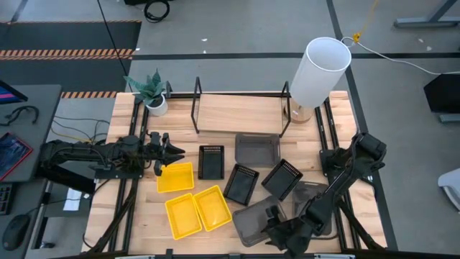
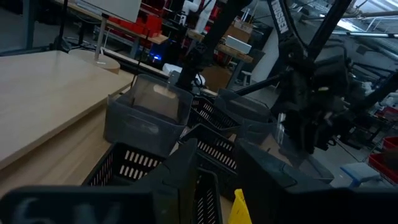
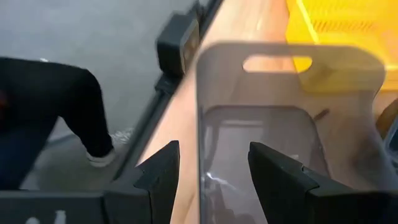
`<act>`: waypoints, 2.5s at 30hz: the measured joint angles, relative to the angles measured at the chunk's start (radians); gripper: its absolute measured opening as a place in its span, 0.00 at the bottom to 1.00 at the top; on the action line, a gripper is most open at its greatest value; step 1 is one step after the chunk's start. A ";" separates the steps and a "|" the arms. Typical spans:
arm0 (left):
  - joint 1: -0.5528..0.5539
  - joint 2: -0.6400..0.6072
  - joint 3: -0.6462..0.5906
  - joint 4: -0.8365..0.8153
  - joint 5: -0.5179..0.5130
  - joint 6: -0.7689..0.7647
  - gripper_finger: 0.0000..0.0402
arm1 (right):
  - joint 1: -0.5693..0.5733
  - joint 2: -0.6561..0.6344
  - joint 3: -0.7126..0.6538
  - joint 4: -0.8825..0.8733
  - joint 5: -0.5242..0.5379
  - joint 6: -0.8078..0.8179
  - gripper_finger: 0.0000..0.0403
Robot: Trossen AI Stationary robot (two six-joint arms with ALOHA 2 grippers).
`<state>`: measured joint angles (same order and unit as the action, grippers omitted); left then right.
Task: Stack baskets on shelf by color
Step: Stack the bottom left gray bin on top of the top gray bin
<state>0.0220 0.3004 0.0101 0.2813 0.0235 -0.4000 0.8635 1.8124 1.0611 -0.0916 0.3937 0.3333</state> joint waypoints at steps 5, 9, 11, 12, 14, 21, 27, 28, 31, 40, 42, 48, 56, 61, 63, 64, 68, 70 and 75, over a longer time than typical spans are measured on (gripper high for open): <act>0.000 0.000 0.000 0.000 0.000 0.000 0.29 | -0.013 0.069 -0.001 -0.015 0.002 -0.020 0.48; 0.000 0.000 0.000 0.000 0.000 0.000 0.29 | -0.023 0.101 -0.001 -0.020 -0.020 -0.021 0.40; 0.000 0.000 0.000 -0.001 0.000 0.000 0.29 | -0.028 0.101 -0.001 -0.022 -0.037 -0.022 0.33; 0.000 0.000 0.000 -0.001 0.000 0.000 0.29 | -0.032 0.101 -0.001 -0.025 -0.046 -0.019 0.29; 0.000 0.000 0.000 -0.001 0.000 0.000 0.29 | -0.036 0.094 -0.001 -0.039 -0.063 -0.019 0.20; 0.000 0.000 0.000 -0.001 0.000 0.000 0.29 | -0.049 0.091 0.000 -0.035 -0.132 -0.007 0.05; 0.000 0.000 0.000 -0.001 0.000 0.000 0.29 | -0.050 0.052 0.012 -0.084 -0.164 0.008 0.03; 0.000 0.000 0.000 -0.001 0.000 0.000 0.29 | -0.050 0.039 0.022 -0.095 -0.160 0.008 0.03; 0.000 0.000 0.000 -0.001 0.000 0.000 0.29 | -0.050 -0.012 0.046 -0.147 -0.134 0.008 0.03; 0.000 0.000 0.000 0.002 0.000 0.000 0.29 | -0.095 -0.201 0.057 -0.333 0.049 -0.002 0.03; 0.000 0.000 0.000 0.002 0.000 0.000 0.29 | -0.123 -0.237 0.057 -0.373 0.060 -0.023 0.03; 0.000 0.000 0.000 0.002 0.000 0.000 0.29 | -0.254 -0.312 0.048 -0.500 0.060 -0.089 0.03; 0.000 0.000 0.000 0.002 0.000 0.000 0.29 | -0.496 -0.442 -0.139 -0.392 0.001 -0.224 0.03; 0.000 0.000 0.000 0.002 0.000 0.000 0.29 | -0.625 -0.476 -0.197 -0.331 -0.062 -0.337 0.03; 0.000 0.000 0.000 0.002 0.000 0.000 0.29 | -0.668 -0.477 -0.211 -0.296 -0.113 -0.373 0.03; 0.000 0.000 0.000 0.002 0.000 0.000 0.29 | -0.690 -0.477 -0.222 -0.282 -0.137 -0.387 0.03; 0.000 0.000 0.000 0.002 0.000 0.000 0.29 | -0.754 -0.471 -0.262 -0.243 -0.204 -0.405 0.03; 0.000 0.000 0.000 0.002 0.000 0.001 0.29 | -0.770 -0.471 -0.277 -0.223 -0.212 -0.405 0.03; 0.000 0.000 0.000 0.003 0.000 0.000 0.29 | -0.789 -0.471 -0.294 -0.207 -0.250 -0.380 0.04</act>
<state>0.0221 0.3004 0.0100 0.2841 0.0235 -0.3996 0.0746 1.3411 0.7670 -0.2987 0.1438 -0.0462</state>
